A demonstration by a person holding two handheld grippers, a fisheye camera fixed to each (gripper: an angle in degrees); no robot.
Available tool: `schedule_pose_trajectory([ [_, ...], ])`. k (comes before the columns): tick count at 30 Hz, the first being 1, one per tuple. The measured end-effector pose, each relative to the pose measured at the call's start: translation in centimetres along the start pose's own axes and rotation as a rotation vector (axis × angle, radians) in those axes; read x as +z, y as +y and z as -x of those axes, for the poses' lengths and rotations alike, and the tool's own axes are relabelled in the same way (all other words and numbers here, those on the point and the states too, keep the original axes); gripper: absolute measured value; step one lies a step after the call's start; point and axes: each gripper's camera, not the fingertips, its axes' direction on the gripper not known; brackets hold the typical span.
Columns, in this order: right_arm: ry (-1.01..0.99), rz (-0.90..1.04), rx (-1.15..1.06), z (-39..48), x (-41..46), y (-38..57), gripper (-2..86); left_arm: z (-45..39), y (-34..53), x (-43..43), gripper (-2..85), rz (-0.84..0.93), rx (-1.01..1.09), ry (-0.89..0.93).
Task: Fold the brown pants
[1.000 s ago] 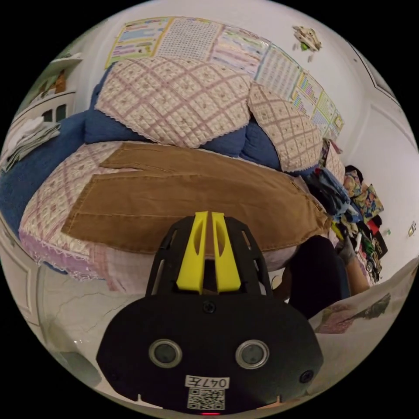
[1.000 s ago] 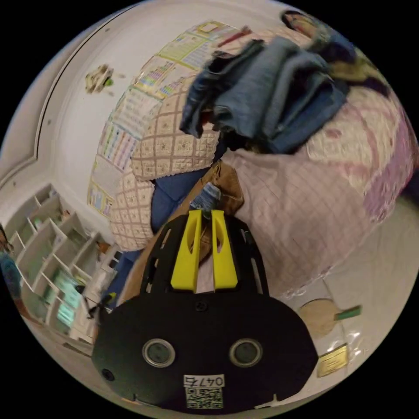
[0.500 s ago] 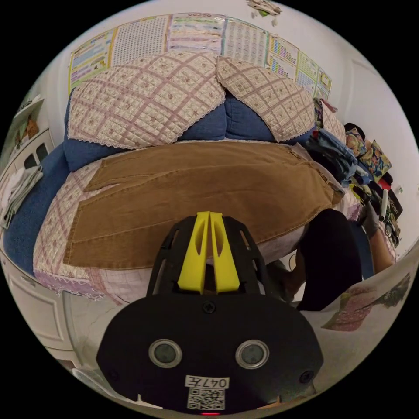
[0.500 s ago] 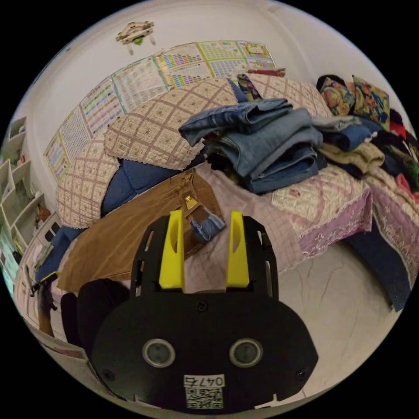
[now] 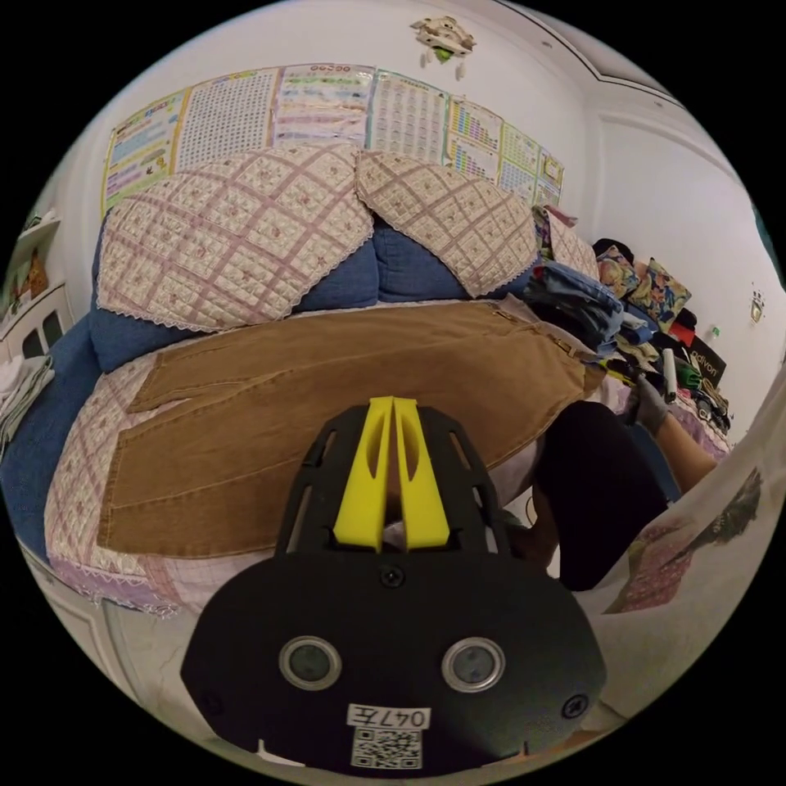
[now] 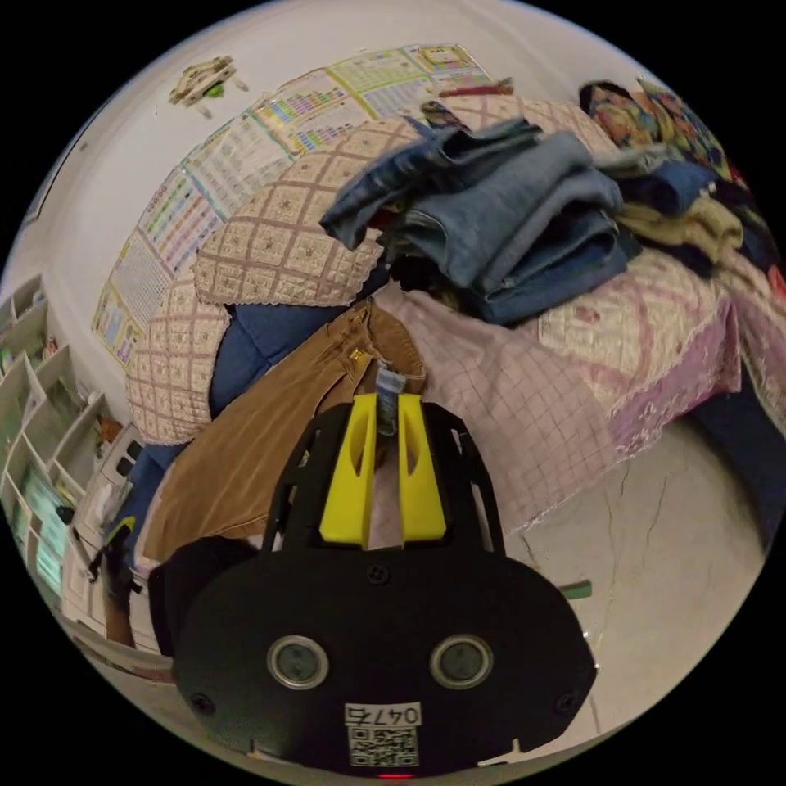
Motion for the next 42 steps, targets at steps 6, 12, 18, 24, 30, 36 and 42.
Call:
schedule_pose_trajectory([
  [6,0.130,0.158,-0.045,3.5,4.0,-2.3,1.3,0.9,-2.3,3.8,-1.0,0.064,-0.002,0.059],
  [12,0.221,-0.139,-0.133,9.6,0.4,-4.5,2.7,-1.1,-4.5,7.7,-1.0,0.156,0.116,-0.005],
  [18,-0.024,0.129,-0.457,19.8,8.0,-13.7,-0.9,-0.6,-6.5,10.6,-1.0,0.152,0.108,0.032],
  [24,0.120,0.320,-0.616,28.8,19.0,-21.9,-1.3,-0.5,-7.6,11.9,-1.0,0.184,0.148,0.015],
  [30,0.371,0.579,-0.673,32.2,30.3,-25.0,-1.3,0.9,-7.3,12.7,-1.0,0.225,0.165,-0.023],
  [36,0.343,0.582,-0.645,34.8,31.5,-26.5,-1.3,3.7,-7.3,12.5,-1.0,0.218,0.111,0.020],
  [42,0.230,0.207,-0.552,38.8,21.4,-28.3,-1.3,5.9,-6.6,10.0,-1.0,0.158,0.055,0.050],
])
